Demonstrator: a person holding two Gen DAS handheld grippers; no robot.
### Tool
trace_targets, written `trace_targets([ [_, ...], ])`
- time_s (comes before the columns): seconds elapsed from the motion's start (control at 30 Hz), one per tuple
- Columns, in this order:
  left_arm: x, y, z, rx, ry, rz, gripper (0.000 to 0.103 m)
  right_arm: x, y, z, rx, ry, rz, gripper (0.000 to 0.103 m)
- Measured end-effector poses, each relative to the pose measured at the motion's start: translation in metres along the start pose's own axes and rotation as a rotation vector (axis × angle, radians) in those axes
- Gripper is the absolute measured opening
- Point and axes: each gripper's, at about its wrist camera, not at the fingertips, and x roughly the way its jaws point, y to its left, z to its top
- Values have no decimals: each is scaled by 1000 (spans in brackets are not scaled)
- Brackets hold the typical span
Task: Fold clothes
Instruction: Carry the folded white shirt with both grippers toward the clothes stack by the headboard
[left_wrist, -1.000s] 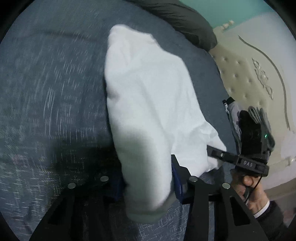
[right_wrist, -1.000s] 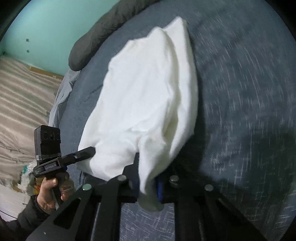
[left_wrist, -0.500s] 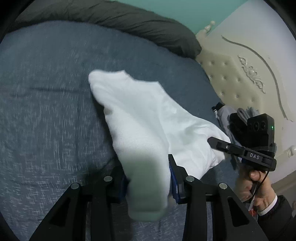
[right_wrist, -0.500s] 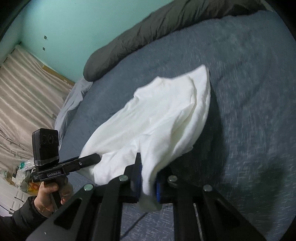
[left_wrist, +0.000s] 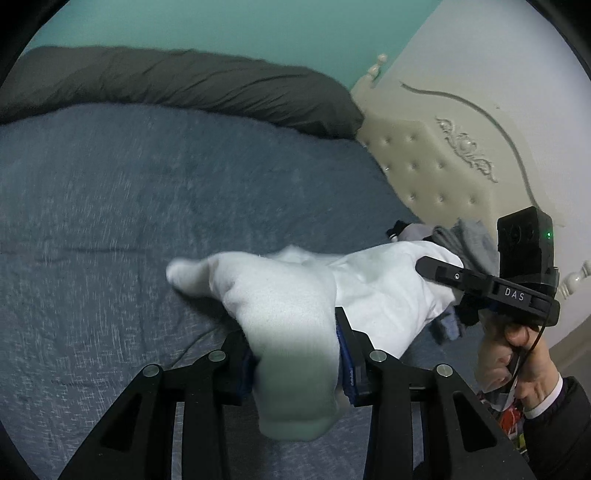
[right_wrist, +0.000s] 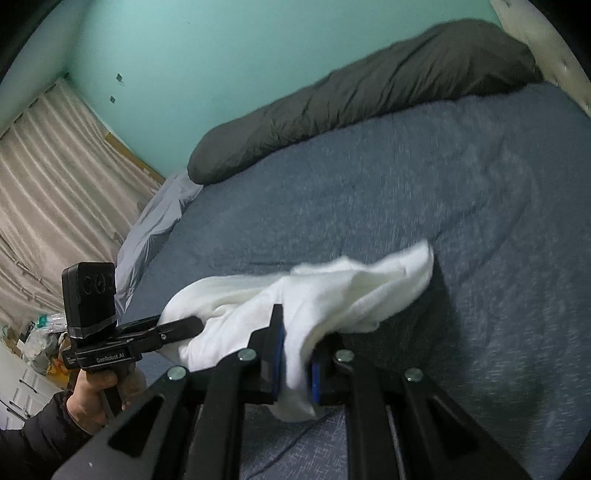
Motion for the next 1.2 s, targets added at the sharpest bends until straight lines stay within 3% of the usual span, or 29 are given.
trace_targets([
  [0.8, -82, -197, 54, 166, -123, -124, 39, -239, 53, 45, -95, -219, -106, 10],
  [1.2, -73, -242, 61, 208, -94, -127, 39, -276, 28, 43, -57, -261, -107, 10],
])
